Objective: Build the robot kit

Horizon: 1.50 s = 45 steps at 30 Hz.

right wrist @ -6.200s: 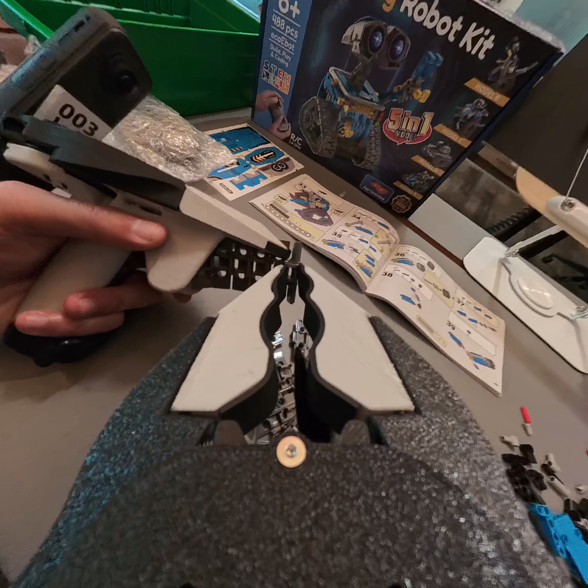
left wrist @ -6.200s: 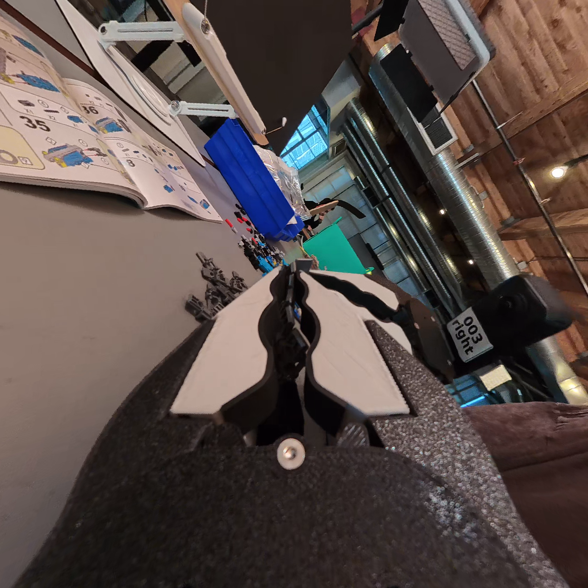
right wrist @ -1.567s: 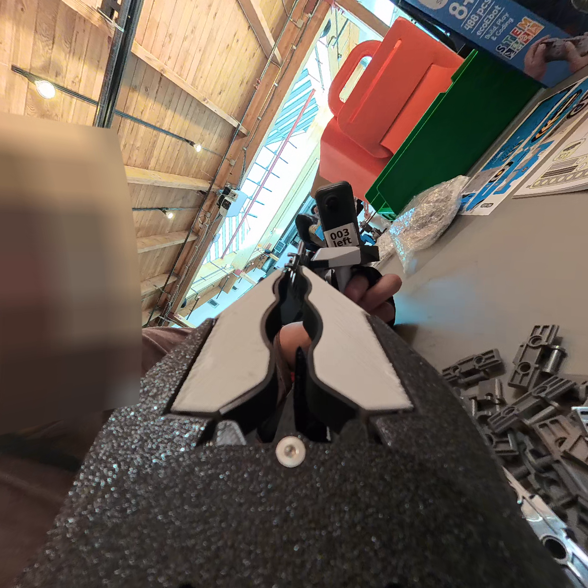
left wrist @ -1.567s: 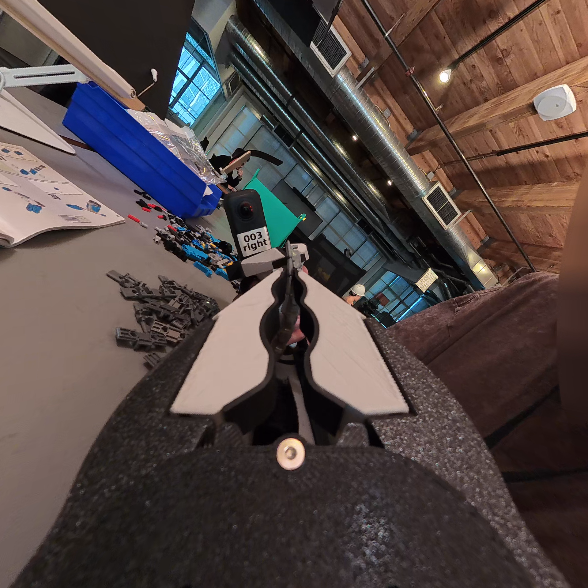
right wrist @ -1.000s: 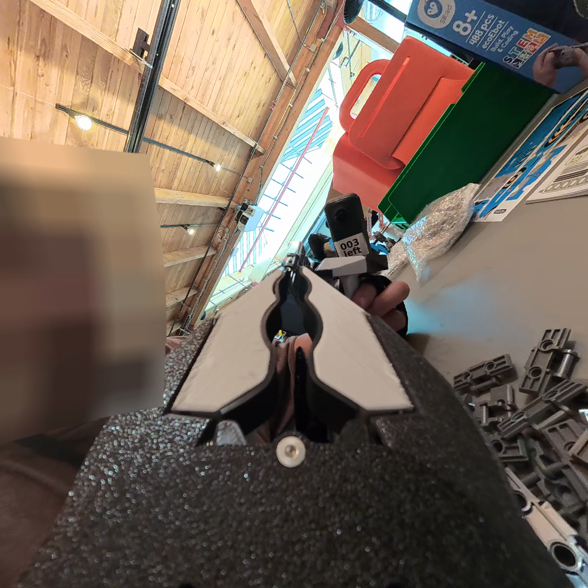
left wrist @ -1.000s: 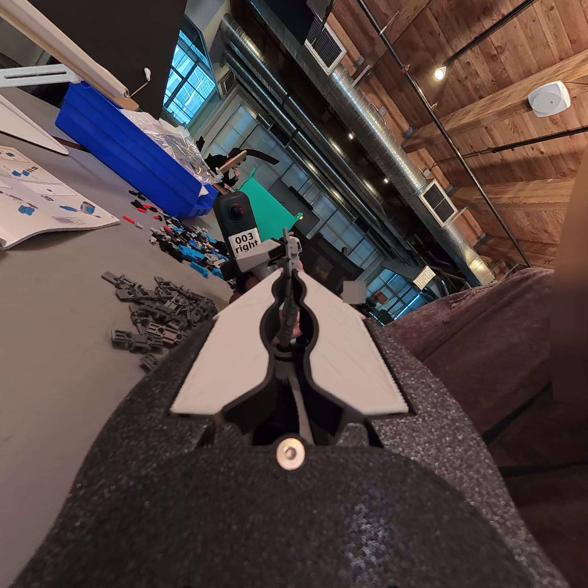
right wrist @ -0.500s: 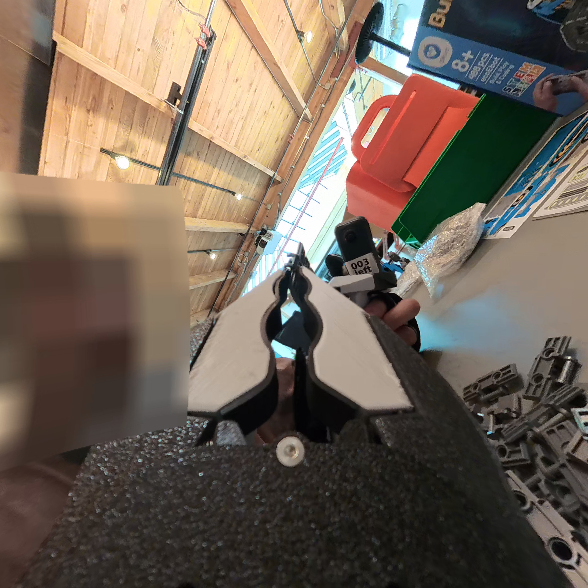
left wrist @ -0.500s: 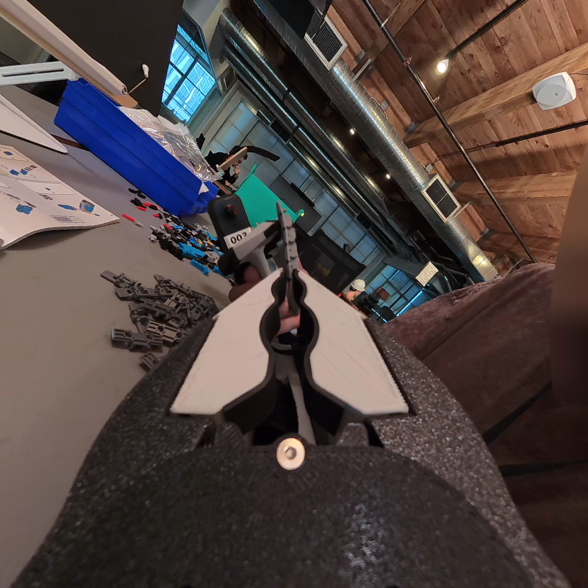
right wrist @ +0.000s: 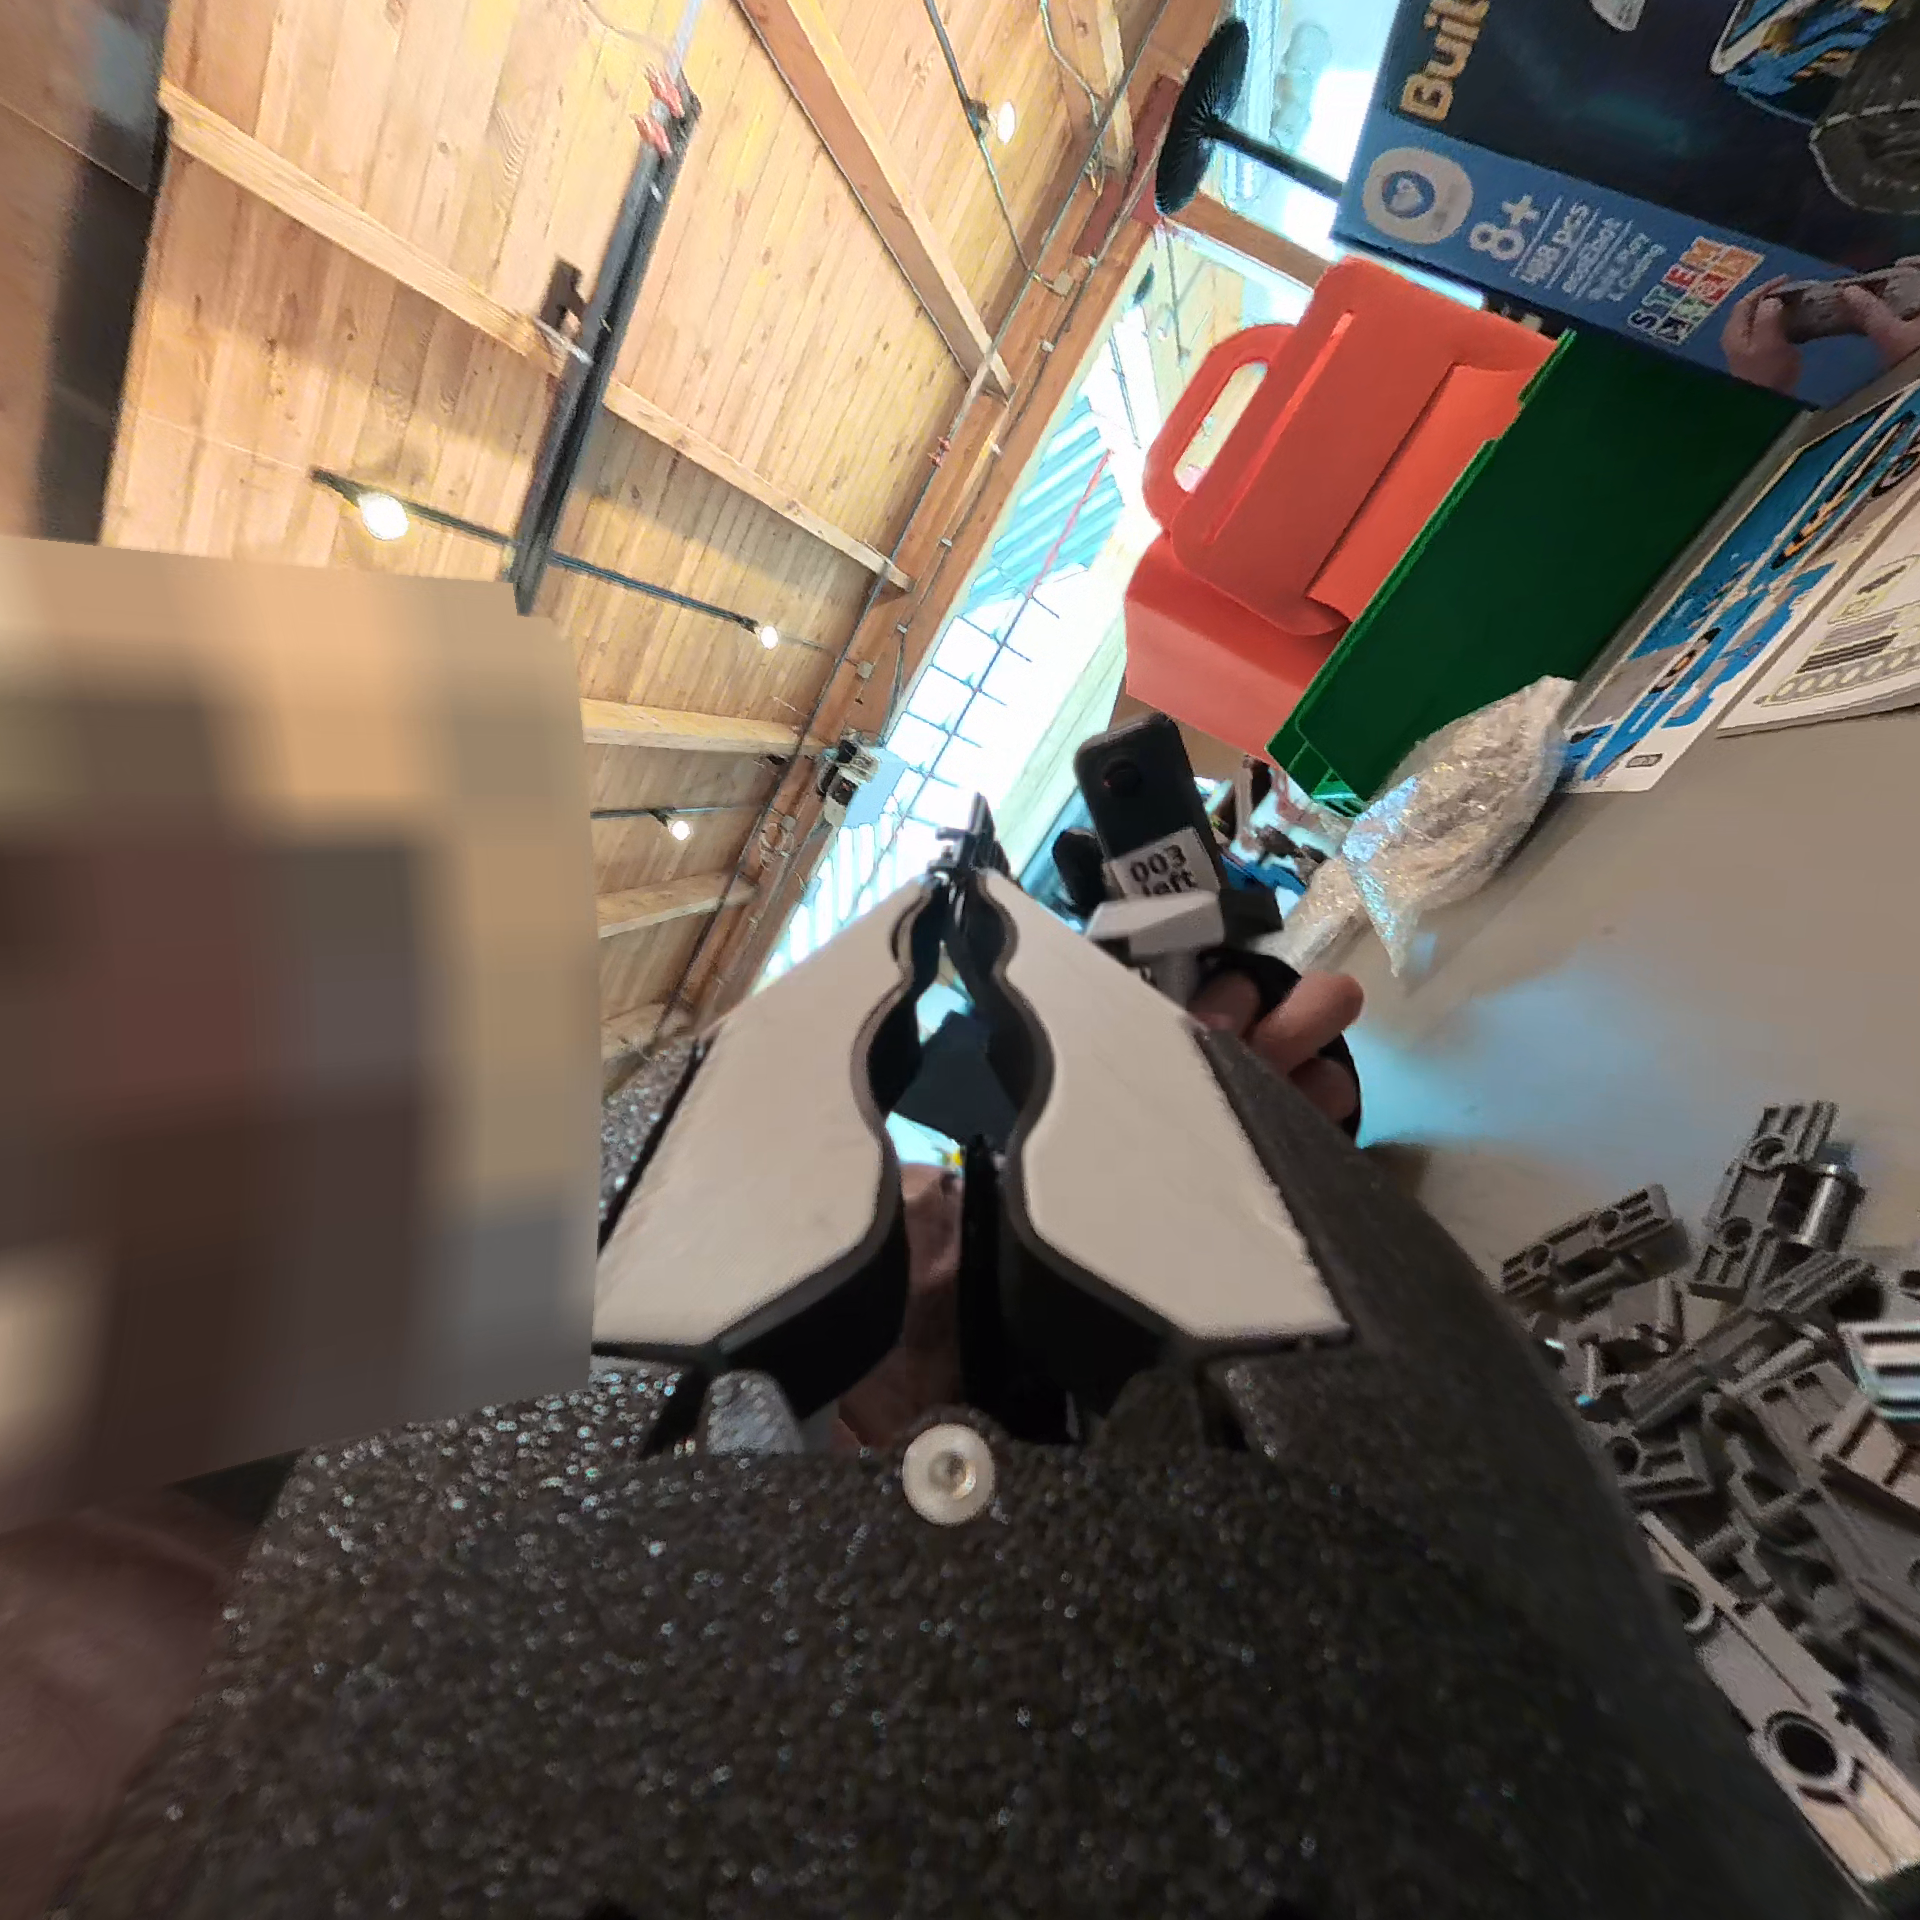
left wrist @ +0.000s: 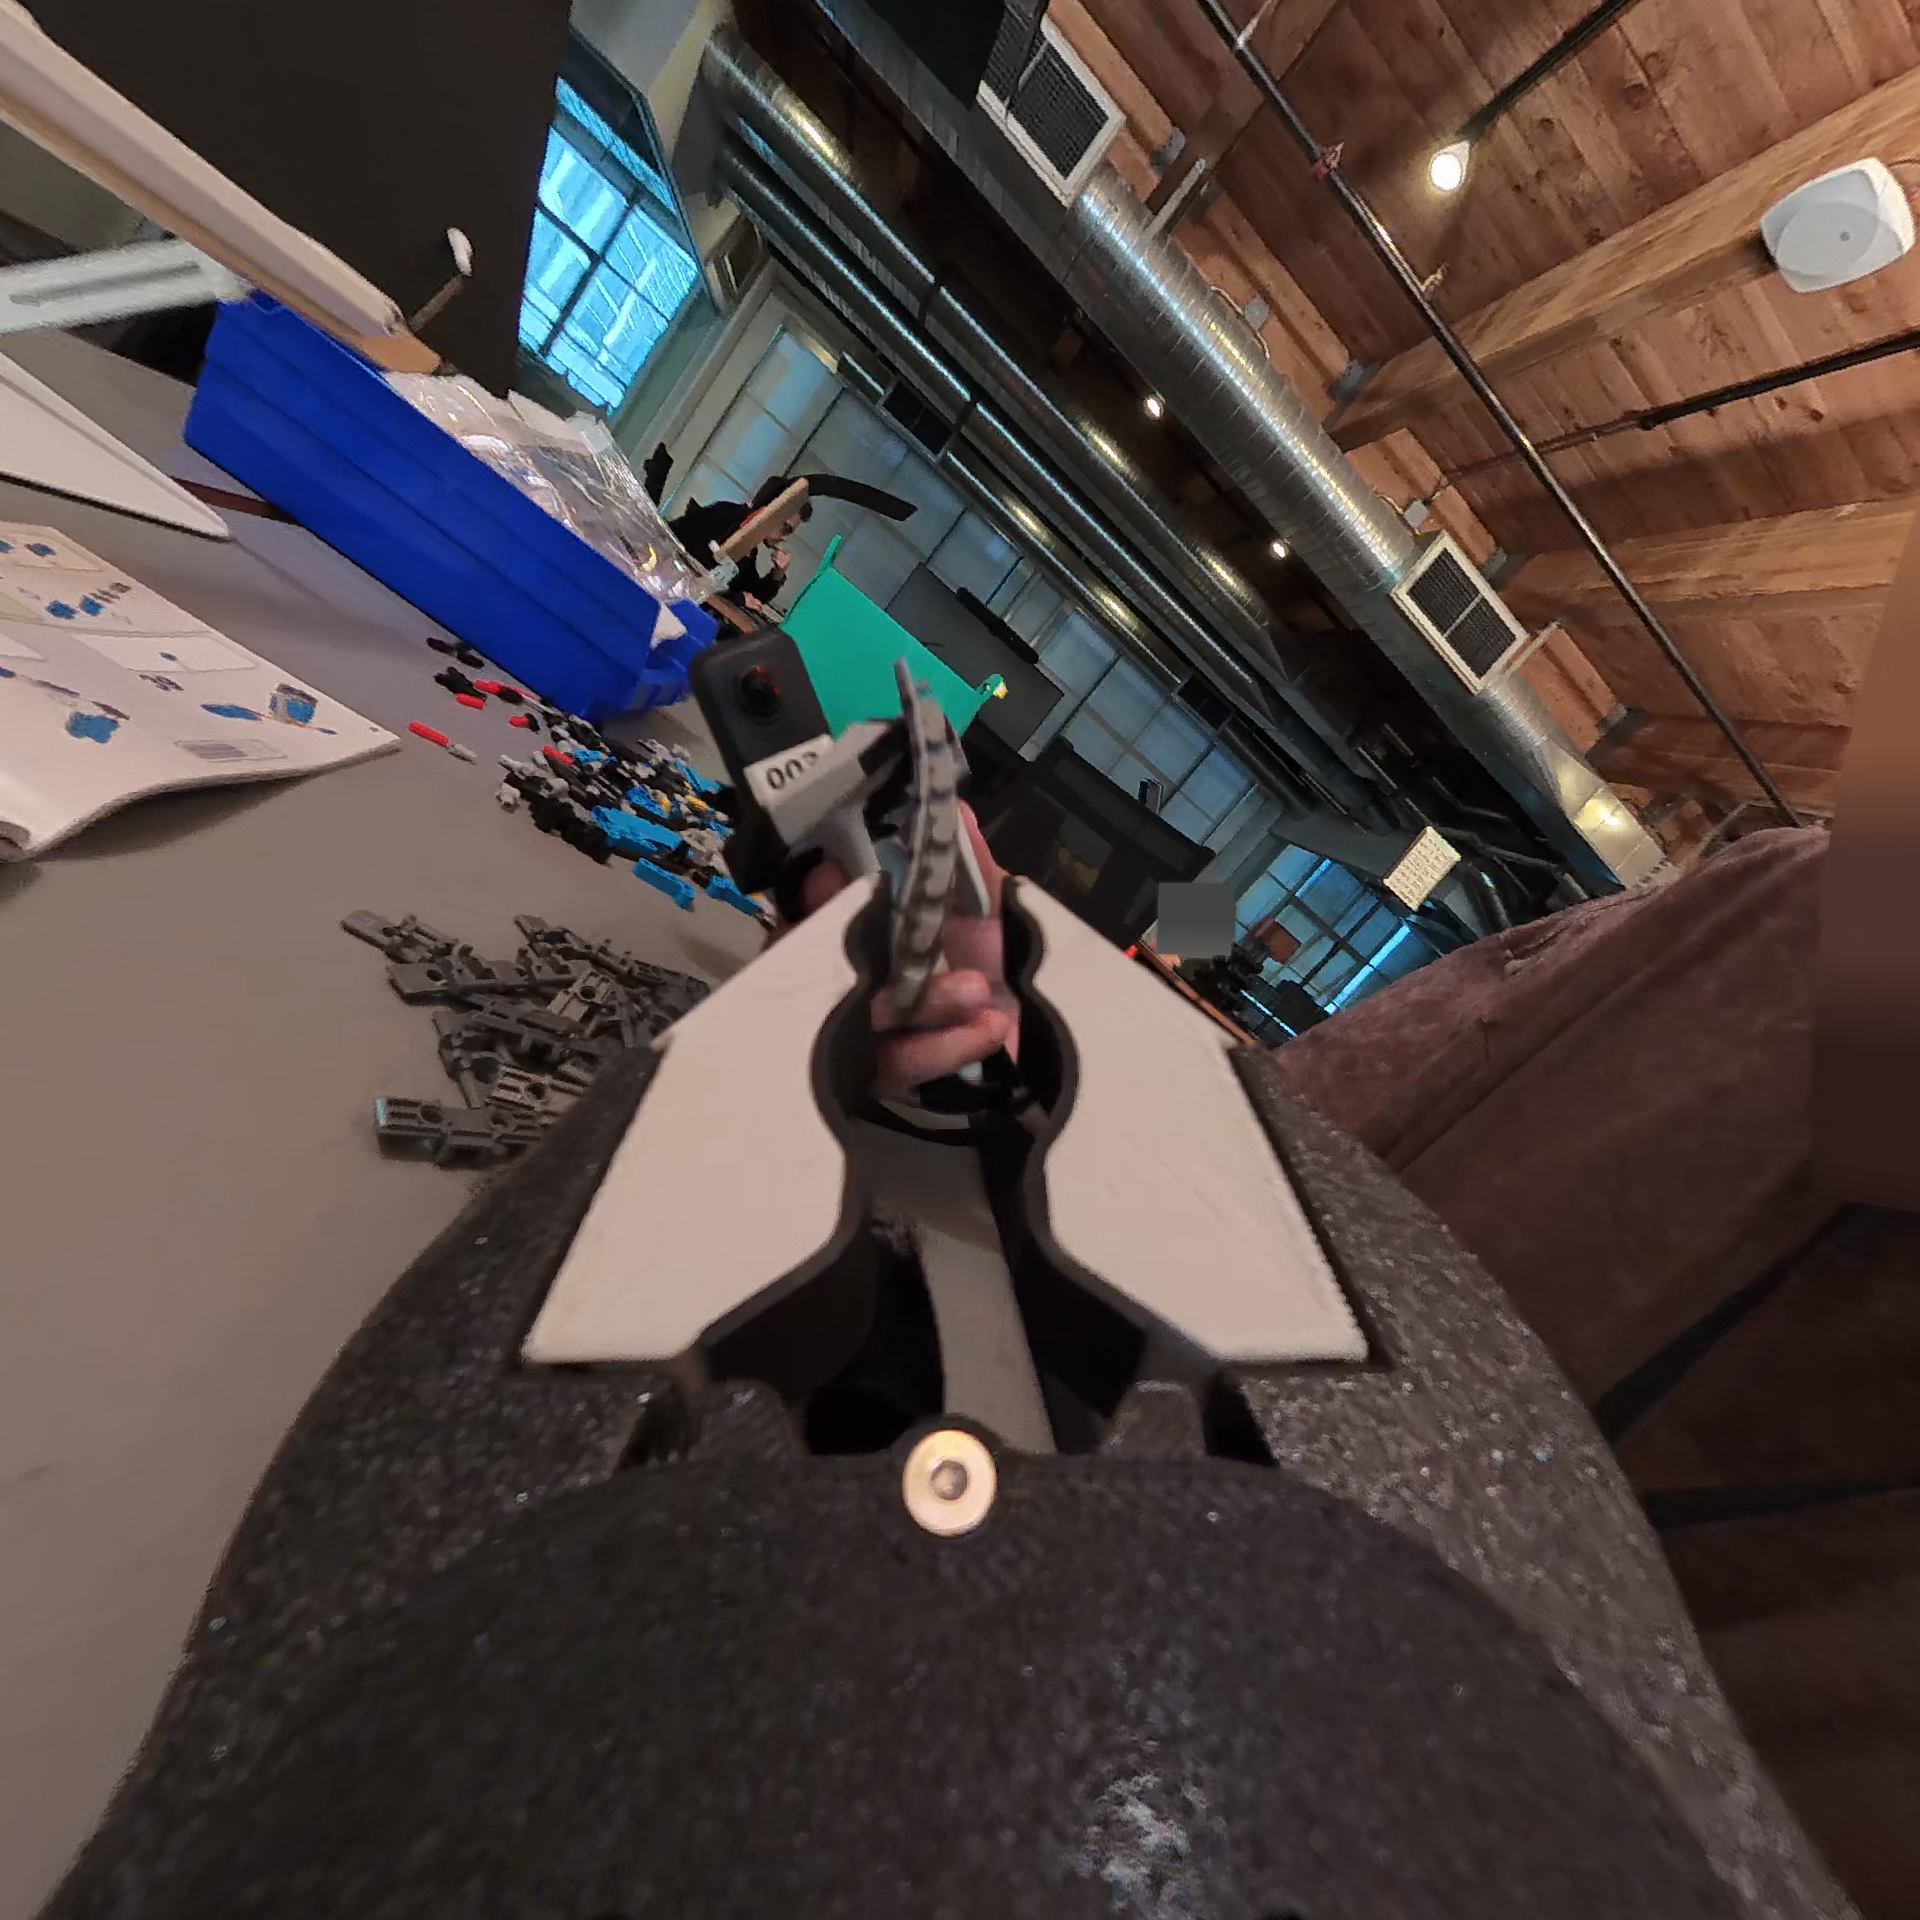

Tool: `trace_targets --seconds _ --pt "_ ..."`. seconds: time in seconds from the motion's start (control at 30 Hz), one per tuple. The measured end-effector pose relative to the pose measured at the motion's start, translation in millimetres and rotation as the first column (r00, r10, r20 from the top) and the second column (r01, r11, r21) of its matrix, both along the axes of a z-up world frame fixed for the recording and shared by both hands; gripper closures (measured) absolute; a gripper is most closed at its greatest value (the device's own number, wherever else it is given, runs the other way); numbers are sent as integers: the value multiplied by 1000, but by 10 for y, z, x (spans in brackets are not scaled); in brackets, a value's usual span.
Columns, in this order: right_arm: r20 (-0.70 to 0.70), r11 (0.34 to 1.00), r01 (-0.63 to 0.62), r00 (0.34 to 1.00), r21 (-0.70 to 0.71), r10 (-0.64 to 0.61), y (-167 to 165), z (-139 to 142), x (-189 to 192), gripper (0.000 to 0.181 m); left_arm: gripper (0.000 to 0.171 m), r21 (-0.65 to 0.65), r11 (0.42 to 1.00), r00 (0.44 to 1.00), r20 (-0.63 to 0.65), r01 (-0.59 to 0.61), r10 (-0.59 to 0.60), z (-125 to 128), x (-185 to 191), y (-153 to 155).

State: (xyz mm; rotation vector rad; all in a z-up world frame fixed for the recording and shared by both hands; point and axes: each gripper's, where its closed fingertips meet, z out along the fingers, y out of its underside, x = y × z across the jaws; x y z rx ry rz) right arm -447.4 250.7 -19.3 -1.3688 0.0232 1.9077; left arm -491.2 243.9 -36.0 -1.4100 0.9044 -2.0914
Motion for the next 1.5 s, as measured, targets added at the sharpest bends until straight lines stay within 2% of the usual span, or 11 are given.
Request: trace_targets --seconds 0.03,0.33,0.7,0.87,1.0,1.1,1.2,1.27,1.3,1.43,1.5 --pt "35 1000 -9 999 9 8 -19 -14 -46 178 147 4 1000 1000 11 -19 19 18 -11 30" --pt "204 994 -102 975 40 92 -142 -149 -451 177 153 -30 999 999 50 -13 14 68 -12 4" --pt "226 996 -85 971 38 74 -134 -176 -419 177 169 -14 1000 1000 31 7 -7 35 -9 -27" --pt "345 996 15 937 90 -45 -47 -205 -343 172 169 73 997 1000 -17 -11 12 -7 -30 9" --pt "714 960 74 653 269 -251 7 -313 -12 158 170 186 979 994 -52 -83 94 -2 -132 213" --pt "909 979 -84 392 186 -139 -157 -680 -29 157 170 280 944 978 -67 -174 200 -11 -205 420" --pt "946 979 -192 326 61 5 -409 -985 -436 154 170 298 925 962 -67 -235 266 -39 -234 551" --pt "987 981 -189 158 47 -17 -454 -1277 -524 153 170 275 930 960 -67 -246 273 -69 -223 576" --pt "992 981 -184 117 63 -42 -456 -1343 -565 156 170 268 933 961 -75 -239 268 -98 -210 572" --pt "990 994 -107 143 6 10 -471 -1433 -750 147 169 260 939 963 -89 -225 256 -139 -173 539" --pt "997 996 -73 54 55 -51 -397 -1453 -717 145 169 263 937 962 -88 -228 259 -129 -172 533"
